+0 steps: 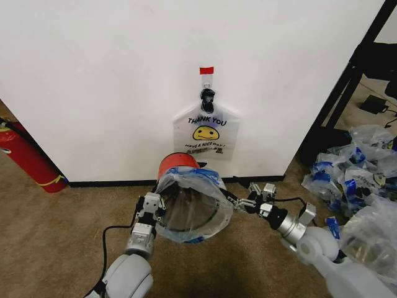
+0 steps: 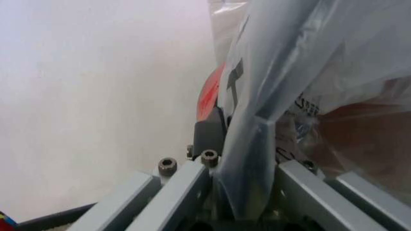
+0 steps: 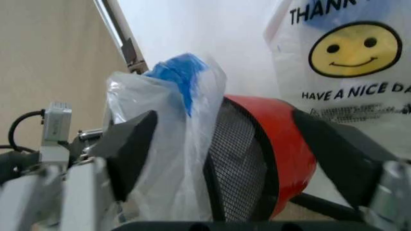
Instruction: Pick up the garbage bag from the wall and place it over the trash bin.
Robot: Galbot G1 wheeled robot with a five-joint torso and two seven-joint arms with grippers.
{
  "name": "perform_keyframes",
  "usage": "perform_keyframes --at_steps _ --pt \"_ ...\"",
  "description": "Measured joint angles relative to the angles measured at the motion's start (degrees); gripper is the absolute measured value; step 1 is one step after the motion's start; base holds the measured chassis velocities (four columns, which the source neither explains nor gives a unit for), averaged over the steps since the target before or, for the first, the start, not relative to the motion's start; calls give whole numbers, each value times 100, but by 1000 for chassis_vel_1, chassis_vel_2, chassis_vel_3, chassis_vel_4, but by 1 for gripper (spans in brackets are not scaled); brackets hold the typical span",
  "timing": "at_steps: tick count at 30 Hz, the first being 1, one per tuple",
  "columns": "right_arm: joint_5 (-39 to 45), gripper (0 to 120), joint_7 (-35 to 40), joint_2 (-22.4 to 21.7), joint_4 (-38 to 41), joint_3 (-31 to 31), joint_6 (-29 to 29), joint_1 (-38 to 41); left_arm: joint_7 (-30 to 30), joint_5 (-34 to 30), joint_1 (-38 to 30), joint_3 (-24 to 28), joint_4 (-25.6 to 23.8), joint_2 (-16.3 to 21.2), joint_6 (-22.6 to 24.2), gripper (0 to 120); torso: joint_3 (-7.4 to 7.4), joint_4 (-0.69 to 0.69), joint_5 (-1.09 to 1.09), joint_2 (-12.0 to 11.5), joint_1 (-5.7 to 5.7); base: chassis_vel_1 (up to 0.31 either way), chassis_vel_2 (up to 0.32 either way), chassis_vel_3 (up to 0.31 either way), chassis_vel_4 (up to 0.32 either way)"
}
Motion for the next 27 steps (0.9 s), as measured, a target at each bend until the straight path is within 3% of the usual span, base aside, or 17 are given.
perform_keyframes --at_steps 11,21,27 --pt "281 40 -17 61 -133 -88 -105 106 -1 -28 -35 34 -46 40 -4 0 0 0 0 0 0 0 0 0 0" --pt "558 1 -706 85 -223 -134 -205 143 20 -20 -30 65 -109 39 -5 0 0 0 0 0 0 0 0 0 0" --pt "607 0 -407 133 -220 -250 54 227 20 -5 16 62 -161 45 -12 0 0 0 0 0 0 0 0 0 0"
